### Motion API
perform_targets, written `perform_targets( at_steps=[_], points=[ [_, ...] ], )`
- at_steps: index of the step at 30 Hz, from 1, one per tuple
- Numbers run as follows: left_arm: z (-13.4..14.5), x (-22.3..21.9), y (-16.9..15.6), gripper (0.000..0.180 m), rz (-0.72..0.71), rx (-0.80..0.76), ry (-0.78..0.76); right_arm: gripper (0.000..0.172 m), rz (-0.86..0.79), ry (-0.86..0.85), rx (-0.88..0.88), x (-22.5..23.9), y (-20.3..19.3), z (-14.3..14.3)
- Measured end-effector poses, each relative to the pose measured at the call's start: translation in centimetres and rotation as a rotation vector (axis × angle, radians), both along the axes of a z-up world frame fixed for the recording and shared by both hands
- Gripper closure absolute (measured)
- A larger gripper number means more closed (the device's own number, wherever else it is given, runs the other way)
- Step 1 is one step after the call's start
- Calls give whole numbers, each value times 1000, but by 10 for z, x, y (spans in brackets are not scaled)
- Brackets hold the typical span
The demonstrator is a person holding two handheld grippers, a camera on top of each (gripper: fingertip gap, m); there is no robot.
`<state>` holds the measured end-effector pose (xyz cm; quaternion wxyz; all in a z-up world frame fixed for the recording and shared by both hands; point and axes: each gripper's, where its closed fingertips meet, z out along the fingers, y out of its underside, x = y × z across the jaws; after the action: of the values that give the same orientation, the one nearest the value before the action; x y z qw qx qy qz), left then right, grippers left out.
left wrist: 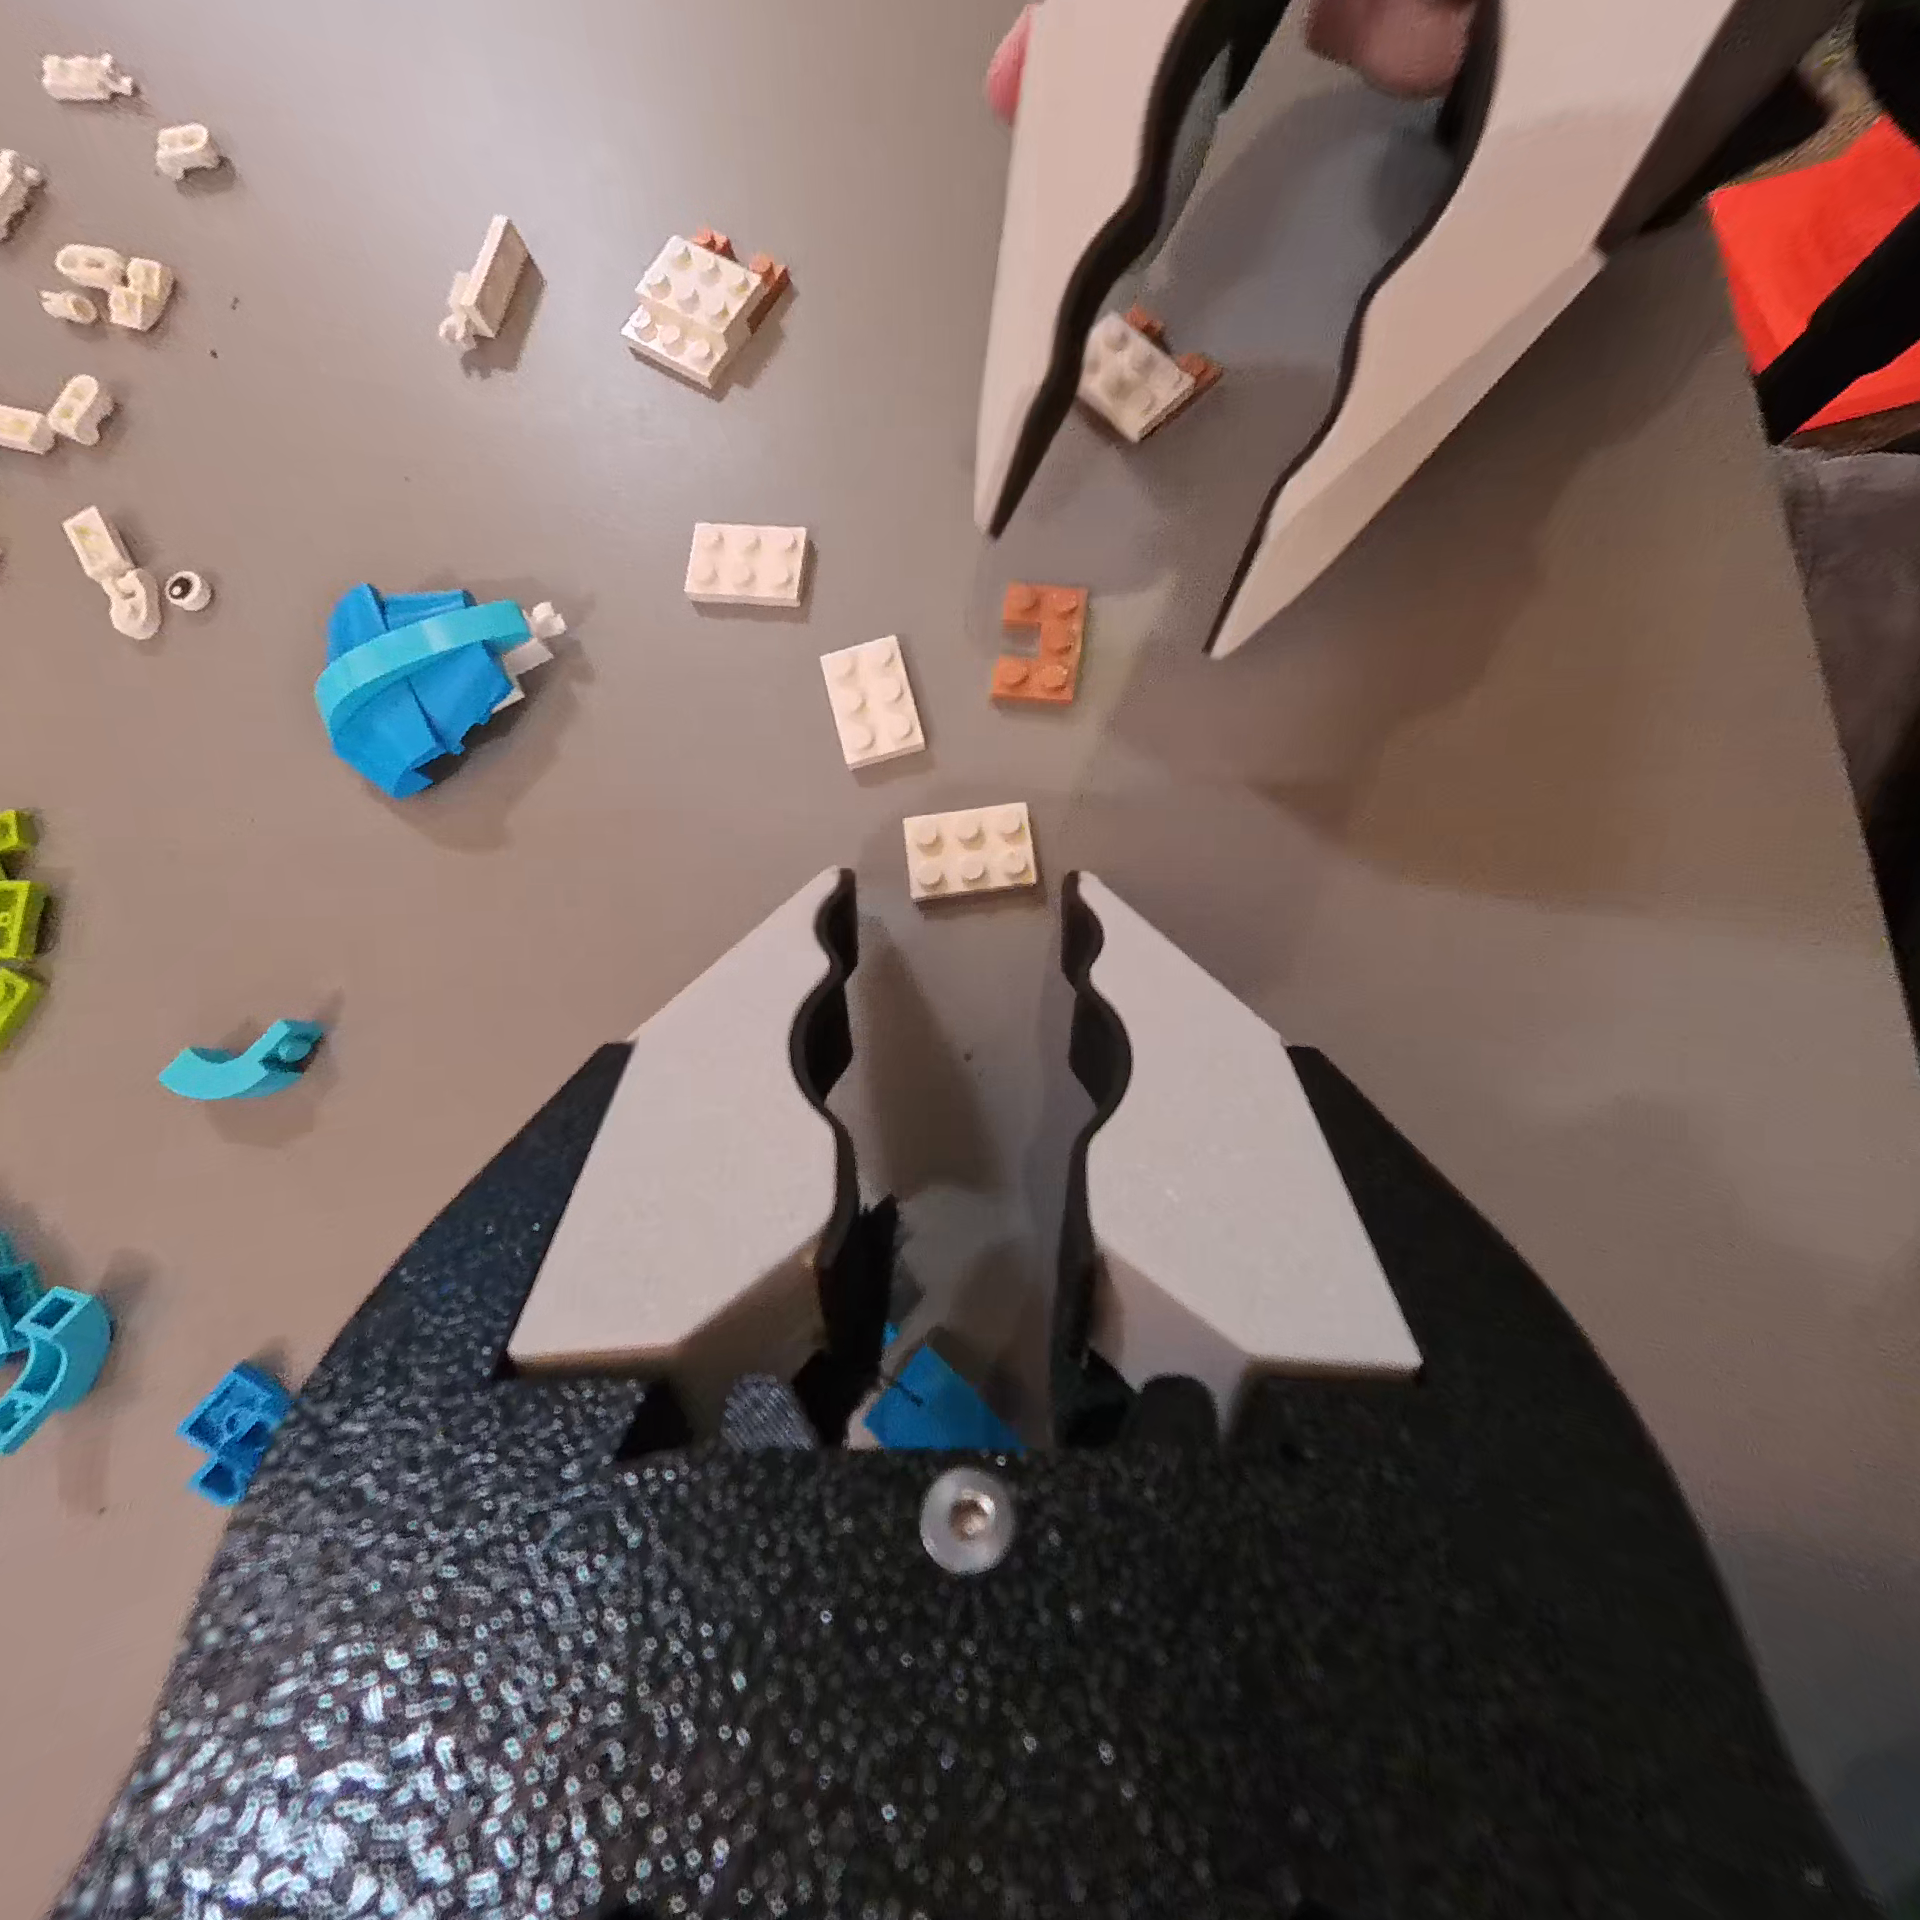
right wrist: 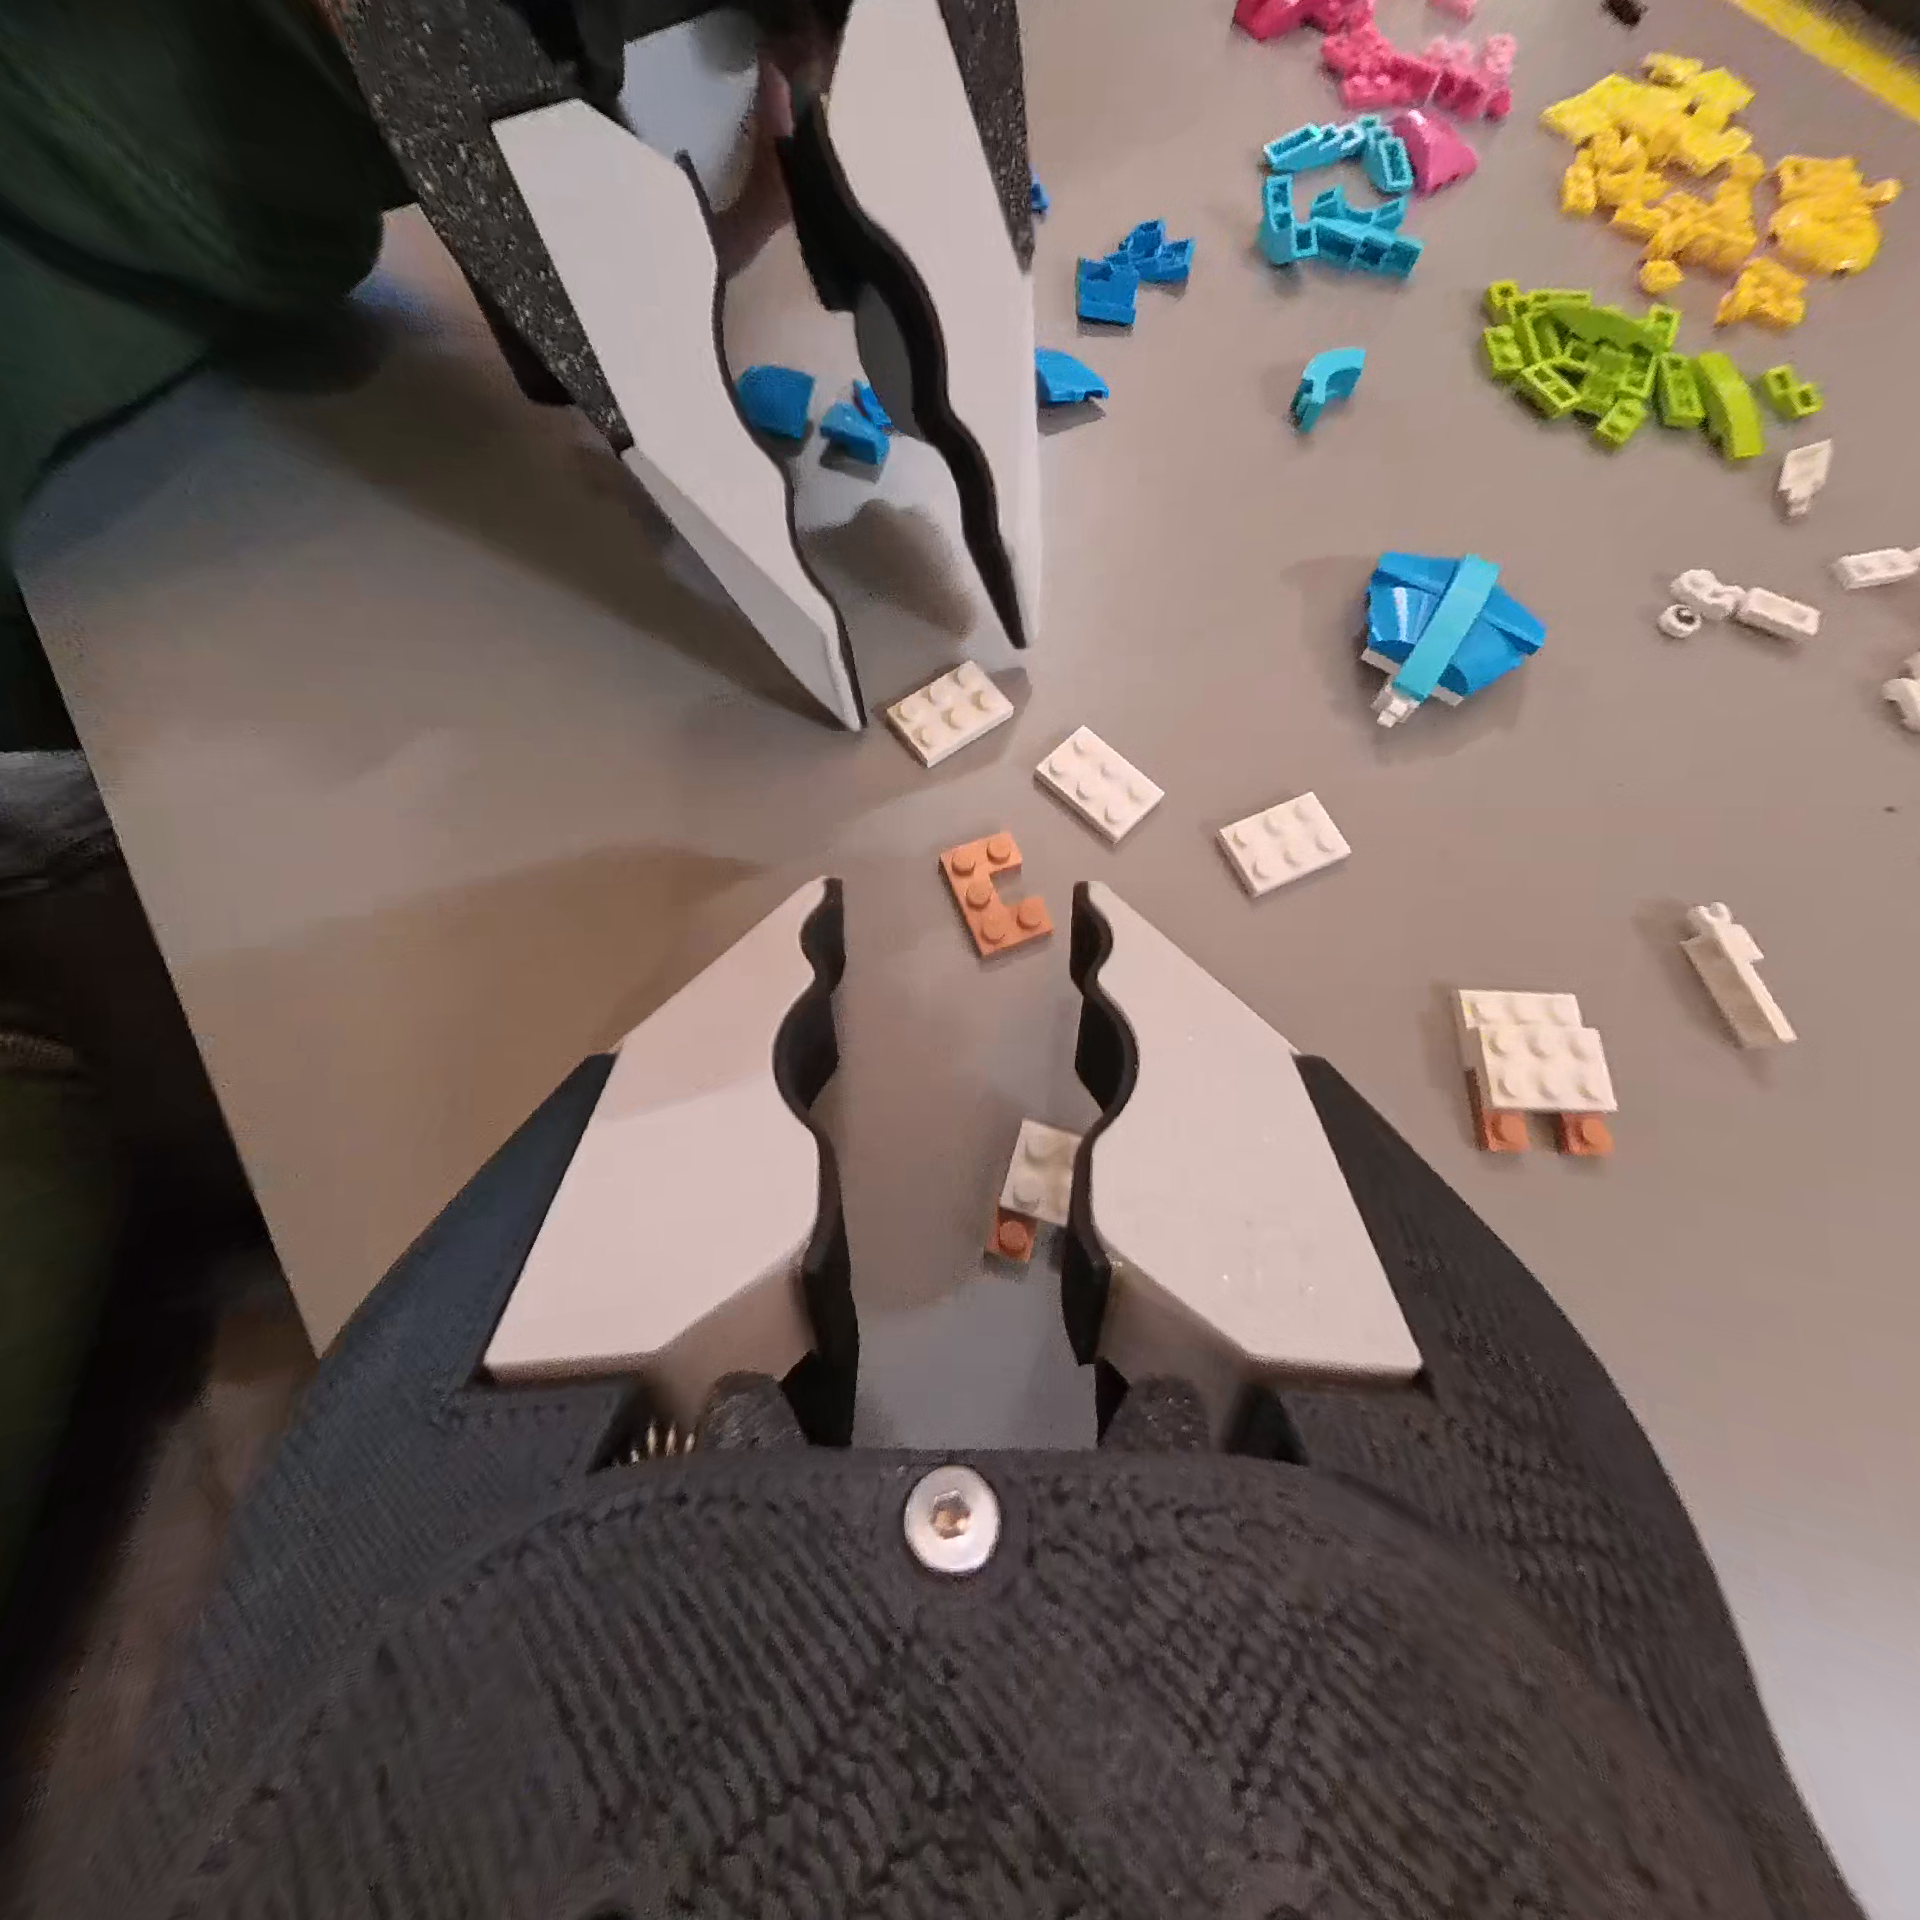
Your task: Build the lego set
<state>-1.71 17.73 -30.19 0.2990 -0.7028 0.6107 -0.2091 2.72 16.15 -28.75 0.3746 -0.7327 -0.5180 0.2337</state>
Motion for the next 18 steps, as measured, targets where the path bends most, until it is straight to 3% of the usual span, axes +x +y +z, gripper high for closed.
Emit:
perform_targets(
  at_steps=[1, 7, 12, 18],
  points=[
    [0, 1, -1, 144, -7, 0, -2, 127, 5, -9, -7, -2, 1, -2],
    [0, 3, -1, 153, -18, 18, 4, 129, 48, -71, -50, -3, -8, -13],
    [0, 3, -2, 159, -40, 57, 19, 145, 147, -39, -167, -4, -35, -11],
    [0, 4, -2, 159, -41, 52, 18, 143, 172, -93, -93, -5, -42, -12]
  ],
)
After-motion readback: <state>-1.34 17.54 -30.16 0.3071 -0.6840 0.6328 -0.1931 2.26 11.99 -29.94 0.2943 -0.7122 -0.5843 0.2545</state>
